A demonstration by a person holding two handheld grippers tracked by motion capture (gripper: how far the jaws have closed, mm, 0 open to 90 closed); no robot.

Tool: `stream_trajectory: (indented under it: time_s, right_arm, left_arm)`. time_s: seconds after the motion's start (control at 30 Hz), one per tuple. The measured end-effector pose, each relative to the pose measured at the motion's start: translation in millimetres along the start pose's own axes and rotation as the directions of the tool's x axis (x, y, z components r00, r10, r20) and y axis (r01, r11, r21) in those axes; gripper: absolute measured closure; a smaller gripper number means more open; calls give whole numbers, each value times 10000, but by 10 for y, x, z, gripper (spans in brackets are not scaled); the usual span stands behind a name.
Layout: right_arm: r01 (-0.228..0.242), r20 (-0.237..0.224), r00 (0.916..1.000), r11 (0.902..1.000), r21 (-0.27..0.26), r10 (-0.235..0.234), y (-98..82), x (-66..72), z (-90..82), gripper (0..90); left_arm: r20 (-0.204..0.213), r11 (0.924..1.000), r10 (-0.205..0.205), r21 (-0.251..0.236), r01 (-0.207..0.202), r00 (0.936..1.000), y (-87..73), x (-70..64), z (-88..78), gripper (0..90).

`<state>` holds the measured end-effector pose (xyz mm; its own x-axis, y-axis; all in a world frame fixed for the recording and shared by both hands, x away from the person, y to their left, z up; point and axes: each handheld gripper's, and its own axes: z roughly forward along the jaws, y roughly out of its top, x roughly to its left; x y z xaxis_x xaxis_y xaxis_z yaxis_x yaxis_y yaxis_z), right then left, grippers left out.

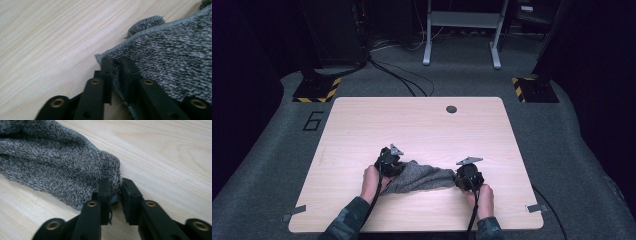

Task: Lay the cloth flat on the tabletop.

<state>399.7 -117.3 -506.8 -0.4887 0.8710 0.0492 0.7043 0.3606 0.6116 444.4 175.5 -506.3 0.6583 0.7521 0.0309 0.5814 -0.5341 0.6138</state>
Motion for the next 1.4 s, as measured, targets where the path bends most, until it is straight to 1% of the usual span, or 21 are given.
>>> stream_trajectory:
  time_s: [0.03,0.1,0.13,0.2,0.23,0.27,0.33,0.43,0.53,0.57,0.63,0.67,0.73,0.83,0.87,0.9,0.97,1.07,1.17,1.3,1.4]
  right_arm:
    - [-101,-103,9999,9999,-33,101,-4,0,1,842]
    - [-274,-296,9992,9995,-127,271,-19,-13,2,860]
    - [-281,-370,9989,9993,-232,272,-28,-26,4,865]
    - [-465,-489,9978,9985,-305,450,-40,-44,5,870]
    - [-672,-595,9961,9974,-246,657,-42,-47,-1,871]
    - [-684,-651,9956,9974,-238,667,-41,-58,-3,871]
    - [-723,-660,9954,9969,-316,701,-48,-71,-1,870]
    - [-678,-642,9958,9965,-489,646,-51,-86,-15,870]
    - [-738,-603,9958,9945,-749,694,-31,-102,-80,871]
    - [-642,-563,9966,9945,-825,597,-23,-115,-102,871]
    - [-804,-511,9959,9912,-1052,753,23,-121,-182,871]
    - [-581,-459,9975,9910,-1207,528,40,-141,-204,871]
    - [-542,-399,9980,9882,-1435,490,101,-145,-301,871]
    - [-441,-280,9988,9829,-1788,397,182,-133,-433,871]
    - [-331,-230,9993,9815,-1888,293,206,-129,-479,871]
    - [-366,-205,9992,9794,-1986,332,227,-115,-525,871]
    - [-210,-116,9998,9750,-2211,189,261,-94,-621,871]
    - [-1,-12,10000,9706,-2406,-2,287,-63,-720,871]
    - [139,-42,9999,9681,-2501,-155,287,-23,-794,871]
    - [377,-126,9990,9716,-2335,-418,237,45,-836,871]
    - [506,-181,9983,9758,-2129,-557,196,62,-819,871]
  left_arm:
    - [-52,9999,-44,-100,44,10000,-2,-10,8,857]
    - [-237,9999,52,-86,-54,9997,-4,-18,6,869]
    - [-190,9999,-9,-157,6,9998,-12,-18,7,871]
    - [-290,9997,-31,-239,24,9996,-25,-6,-8,874]
    - [-270,9992,-99,-378,89,9996,-33,4,-20,874]
    - [-258,9989,-104,-451,93,9996,-36,19,-36,874]
    - [-347,9976,-219,-665,195,9992,-36,40,-75,875]
    - [-406,9961,-178,-872,142,9990,-27,63,-138,875]
    - [-542,9934,-183,-1141,121,9984,-10,76,-208,875]
    - [-539,9911,-224,-1321,151,9983,3,86,-242,875]
    - [-629,9892,-240,-1458,146,9977,31,101,-306,875]
    - [-698,9853,-311,-1696,189,9971,54,111,-347,876]
    - [-725,9824,-263,-1866,123,9970,89,132,-436,876]
    - [-772,9729,-337,-2307,150,9964,123,132,-553,877]
    - [-748,9713,-308,-2374,122,9967,126,133,-591,877]
    - [-745,9680,-313,-2508,116,9967,121,130,-640,877]
    - [-749,9639,-351,-2660,139,9966,104,123,-686,878]
    - [-608,9595,-456,-2803,268,9971,60,122,-747,878]
    - [-376,9575,-512,-2860,383,9980,-9,106,-787,878]
    - [-288,9636,-480,-2645,387,9984,-119,84,-781,878]
    - [-164,9678,-608,-2458,549,9980,-190,100,-738,878]
